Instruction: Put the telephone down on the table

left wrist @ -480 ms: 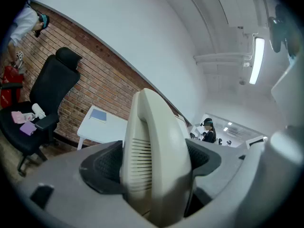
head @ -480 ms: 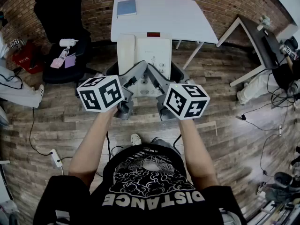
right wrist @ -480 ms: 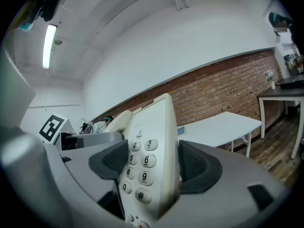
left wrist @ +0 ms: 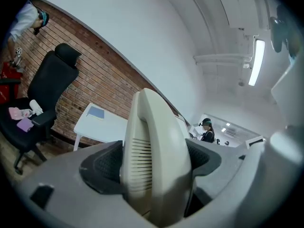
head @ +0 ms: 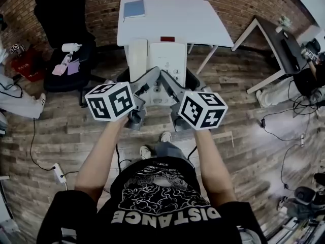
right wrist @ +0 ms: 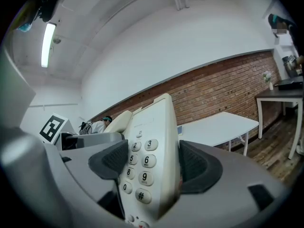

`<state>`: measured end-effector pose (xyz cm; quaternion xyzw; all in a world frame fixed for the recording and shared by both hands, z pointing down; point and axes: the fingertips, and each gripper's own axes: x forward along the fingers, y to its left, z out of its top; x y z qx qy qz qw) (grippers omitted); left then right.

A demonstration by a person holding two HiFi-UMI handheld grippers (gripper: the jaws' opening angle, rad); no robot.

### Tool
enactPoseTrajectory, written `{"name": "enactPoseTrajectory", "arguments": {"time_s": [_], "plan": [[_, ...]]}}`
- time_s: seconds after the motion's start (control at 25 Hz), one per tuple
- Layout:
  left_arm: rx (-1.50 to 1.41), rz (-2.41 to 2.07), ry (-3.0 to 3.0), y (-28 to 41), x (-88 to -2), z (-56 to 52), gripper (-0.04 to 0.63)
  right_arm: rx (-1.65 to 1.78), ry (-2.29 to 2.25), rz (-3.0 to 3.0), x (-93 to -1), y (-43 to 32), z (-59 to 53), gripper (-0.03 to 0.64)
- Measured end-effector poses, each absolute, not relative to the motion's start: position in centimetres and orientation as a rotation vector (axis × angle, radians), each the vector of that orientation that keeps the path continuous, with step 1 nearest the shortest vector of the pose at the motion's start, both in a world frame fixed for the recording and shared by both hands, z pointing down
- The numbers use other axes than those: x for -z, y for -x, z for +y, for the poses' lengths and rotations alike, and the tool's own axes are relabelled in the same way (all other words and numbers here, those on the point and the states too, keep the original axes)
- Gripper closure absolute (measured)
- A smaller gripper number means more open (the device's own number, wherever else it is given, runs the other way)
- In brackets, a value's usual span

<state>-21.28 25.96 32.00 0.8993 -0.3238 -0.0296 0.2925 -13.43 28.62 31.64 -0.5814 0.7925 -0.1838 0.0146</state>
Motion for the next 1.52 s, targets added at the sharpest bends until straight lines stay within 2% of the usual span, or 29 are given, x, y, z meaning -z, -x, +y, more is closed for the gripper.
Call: {"name": "enactPoseTrajectory", "arguments": {"time_s": [0.44,1.52], "plan": [[0.067,-0.916,-2.396,20.8,-32.3,23.6,0.199,0.584,1.746,2.485,-32.2,12.8,25.9,0.279],[-0.007,-0.94,-2.372,5.5,-33.1,1.8,0.199,0.67,1.698,2.466,-33.3,-2.5,4.0,0.28]]}}
